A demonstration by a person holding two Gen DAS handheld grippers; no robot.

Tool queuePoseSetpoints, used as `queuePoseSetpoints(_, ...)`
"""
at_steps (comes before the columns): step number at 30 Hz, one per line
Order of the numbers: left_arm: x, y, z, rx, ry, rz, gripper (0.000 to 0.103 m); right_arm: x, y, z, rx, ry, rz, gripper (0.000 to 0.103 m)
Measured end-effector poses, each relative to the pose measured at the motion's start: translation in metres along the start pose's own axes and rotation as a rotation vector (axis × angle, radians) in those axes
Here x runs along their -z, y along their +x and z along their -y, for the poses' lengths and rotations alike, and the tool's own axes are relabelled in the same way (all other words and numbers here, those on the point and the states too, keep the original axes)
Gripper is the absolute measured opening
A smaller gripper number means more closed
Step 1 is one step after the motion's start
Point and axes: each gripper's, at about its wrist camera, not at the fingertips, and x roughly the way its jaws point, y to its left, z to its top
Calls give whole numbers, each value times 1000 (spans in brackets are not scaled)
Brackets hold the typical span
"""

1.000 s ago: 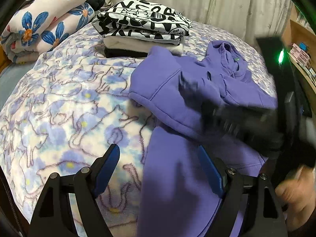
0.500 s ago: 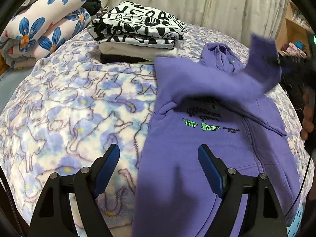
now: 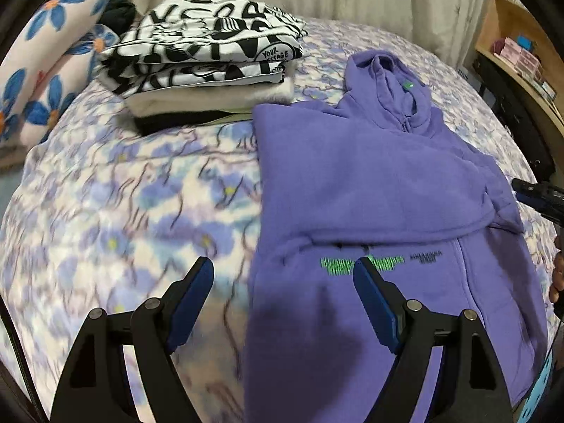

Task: Fold large clothes
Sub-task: 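Grasp the folded sleeve cuff with the right tool and straighten it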

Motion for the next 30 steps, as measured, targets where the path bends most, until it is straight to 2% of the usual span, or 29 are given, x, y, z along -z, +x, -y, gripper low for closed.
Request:
queuePoseSetpoints(5, -41, 35, -7, 0, 1, -40, 80, -21, 19, 9, -28, 5, -32, 55)
queuePoseSetpoints(9, -68, 70, -11, 0, -3, -91, 80, -29, 49, 18, -26, 25, -109, 55)
queuePoseSetpoints(13, -80, 101, -10, -6, -14, -144, 80, -25, 76, 18, -36, 15, -174, 54)
queuePoseSetpoints(16, -86, 119, -8, -11, -21, -164, 80, -17, 80, 11, -48, -25, -153, 54)
queuePoseSetpoints(18, -90, 126, -6, 15, -34, -168, 78, -14, 80, 2, -20, -90, -139, 42)
queuePoseSetpoints(19, -90, 127, -5, 21, -33, -161, 66, -13, 82, -3, -25, -115, -144, 24)
queuePoseSetpoints(20, -92, 126, -1, 32, -25, -147, 43, -12, 81, -9, -24, -142, -135, 17)
queuePoseSetpoints(22, -93, 123, 2, 11, -23, -121, 22, -11, 75, -21, 16, -208, -91, 16)
queuePoseSetpoints(23, -94, 119, 4, -14, -26, -89, 18, -13, 71, -25, 21, -228, -67, 15)
queuePoseSetpoints(27, -95, 103, 14, -43, -15, 9, 15, -24, 46, -39, -16, -260, 78, 15)
queuePoseSetpoints(30, -94, 95, 21, -75, 13, 88, 15, -36, 35, -40, -12, -254, 185, 15)
